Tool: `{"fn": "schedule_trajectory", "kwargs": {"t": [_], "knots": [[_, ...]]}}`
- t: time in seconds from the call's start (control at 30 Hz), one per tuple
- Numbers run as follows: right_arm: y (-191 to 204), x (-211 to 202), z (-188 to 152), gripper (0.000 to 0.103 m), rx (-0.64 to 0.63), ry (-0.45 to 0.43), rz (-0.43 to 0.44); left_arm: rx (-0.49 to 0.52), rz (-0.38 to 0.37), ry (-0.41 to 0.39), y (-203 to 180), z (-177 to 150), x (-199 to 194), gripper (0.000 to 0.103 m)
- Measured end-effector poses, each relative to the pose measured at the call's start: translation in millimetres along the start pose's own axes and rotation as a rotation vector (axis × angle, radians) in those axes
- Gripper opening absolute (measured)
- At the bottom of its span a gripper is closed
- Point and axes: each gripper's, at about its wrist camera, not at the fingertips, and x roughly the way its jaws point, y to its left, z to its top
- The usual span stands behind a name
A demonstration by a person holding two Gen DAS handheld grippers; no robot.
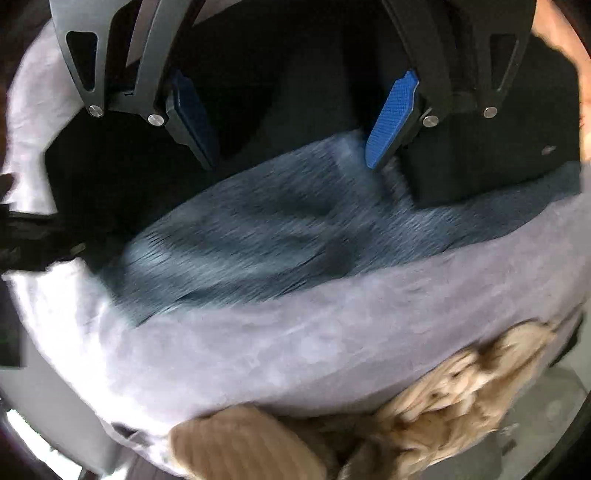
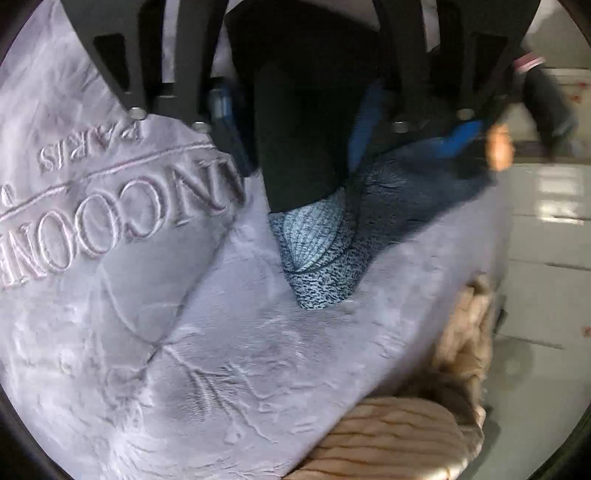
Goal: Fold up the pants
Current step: 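Grasp the folded end again with the right gripper and fold it further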
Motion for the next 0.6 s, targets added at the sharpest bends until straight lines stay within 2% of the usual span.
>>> {"fn": "schedule_trajectory", "kwargs": {"t": [0.07, 0.1, 0.17, 0.2, 0.27, 0.37, 0.4, 0.47, 0.57, 0.6], "knots": [[9.1, -12.0, -6.7, 0.058, 0.001, -0.035, -0.045, -0.107, -0.056, 0.032, 25.3, -11.4, -0.4, 0.082], [19.4, -18.8, -11.9, 0.058, -0.029, -0.058, -0.096, -0.150, -0.098, 0.037, 37.0, -17.4, -3.2, 0.082], [44.6, -37.9, -23.2, 0.058, -0.112, -0.137, -0.166, -0.165, -0.101, 0.018, 46.5, -25.3, -15.3, 0.082], [60.0, -46.4, -29.7, 0.057, -0.146, -0.177, -0.154, -0.151, -0.074, 0.002, 49.4, -29.2, -24.1, 0.082], [81.3, -54.8, -35.9, 0.040, -0.185, -0.209, -0.069, -0.147, -0.046, -0.011, 54.8, -35.5, -33.8, 0.082], [131.6, -23.8, -40.8, 0.037, -0.259, -0.127, 0.065, -0.216, -0.052, -0.003, 76.6, -46.9, -44.4, 0.082], [143.3, -11.5, -41.4, 0.037, -0.272, -0.103, 0.083, -0.239, -0.048, 0.001, 83.6, -51.9, -48.0, 0.082], [162.6, 22.5, -41.5, 0.037, -0.284, -0.048, 0.095, -0.265, -0.031, 0.006, 90.5, -58.8, -49.4, 0.082], [168.3, 77.9, -45.0, 0.037, -0.194, 0.086, 0.119, -0.291, 0.008, 0.033, 106.7, -80.8, -53.1, 0.082], [169.5, 84.8, -51.3, 0.037, -0.182, 0.093, 0.095, -0.299, 0.017, 0.042, 110.8, -85.2, -52.7, 0.082]]}}
